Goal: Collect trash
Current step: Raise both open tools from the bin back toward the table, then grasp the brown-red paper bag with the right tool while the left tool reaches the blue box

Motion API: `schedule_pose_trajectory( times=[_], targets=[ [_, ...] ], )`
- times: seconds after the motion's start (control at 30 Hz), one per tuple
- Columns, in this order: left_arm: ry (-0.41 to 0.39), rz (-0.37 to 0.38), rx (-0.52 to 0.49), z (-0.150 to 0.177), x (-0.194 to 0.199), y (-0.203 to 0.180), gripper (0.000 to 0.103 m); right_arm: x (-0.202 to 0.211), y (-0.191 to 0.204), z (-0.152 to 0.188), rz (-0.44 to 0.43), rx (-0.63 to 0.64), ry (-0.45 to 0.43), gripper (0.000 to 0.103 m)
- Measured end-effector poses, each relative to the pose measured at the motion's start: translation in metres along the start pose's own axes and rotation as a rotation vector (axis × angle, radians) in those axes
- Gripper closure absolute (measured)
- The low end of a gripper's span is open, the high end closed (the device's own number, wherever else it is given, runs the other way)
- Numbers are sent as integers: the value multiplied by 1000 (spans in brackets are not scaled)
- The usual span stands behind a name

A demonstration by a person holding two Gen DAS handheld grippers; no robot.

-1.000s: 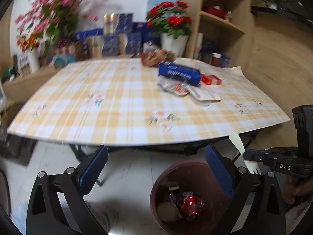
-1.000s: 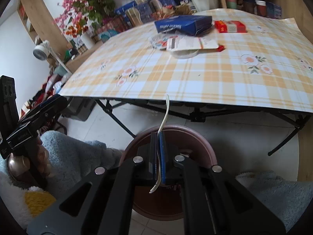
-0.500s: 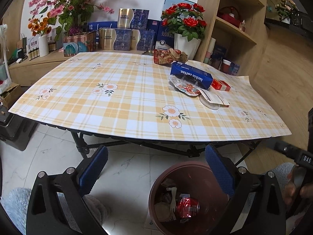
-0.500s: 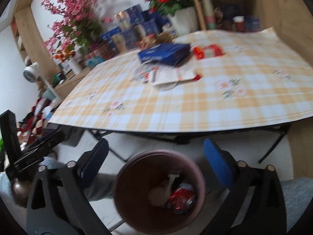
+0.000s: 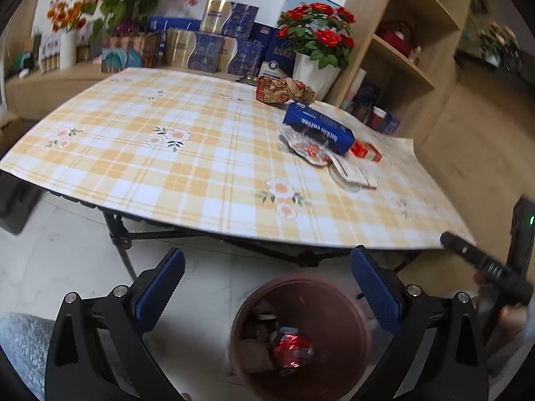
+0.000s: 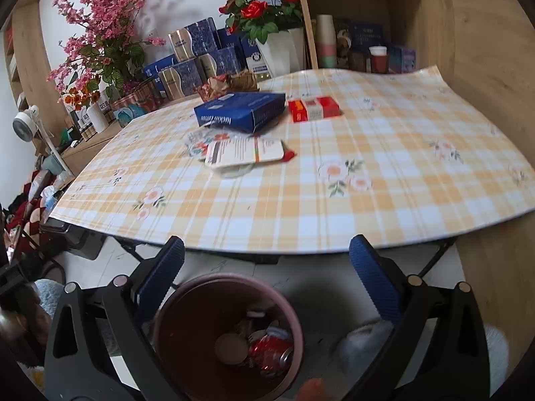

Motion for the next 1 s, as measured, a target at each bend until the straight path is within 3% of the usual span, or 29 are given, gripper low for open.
schedule_pose_trajectory(
  times=[0.07, 0.2, 0.37, 0.43, 0.53, 0.6, 0.8, 1.0],
  targets=[
    [10, -6, 13, -19, -6, 3, 13, -2, -5, -10, 22, -14, -24, 6],
    [-16, -21, 37, -63, -15, 5, 14, -8, -17, -26, 64, -28, -30, 6],
    [-1, 26, 60, -104, -31, 1, 14, -10, -31, -48, 100, -46, -57, 6],
    [17, 41, 24, -119, -42, -5, 14, -12, -38, -57, 76, -87, -60, 6],
    [35, 74, 27, -135, -57, -9, 14, -20, -43, -67, -29, -152, 1, 6],
    [46, 91, 60, -146, -69, -7, 14, -26, -46, -76, -13, -166, 16, 6],
    [40, 40, 95, -169, -92, 11, 14, -56, -13, -122, 25, 41, 79, 6],
    [39, -34, 90, -185, -100, 53, 14, -132, 77, -200, 25, 444, 128, 6]
  ],
)
Point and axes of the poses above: each gripper's, at about its wrist camera, not at the fingertips, and x roughly against the way its jaws point, y to its left, z to its underside, the point moved 5 cm from there along -x, roughly the way its jaws point, and after that the axes turned 14 degrees about -x, right-handed, at the moved point
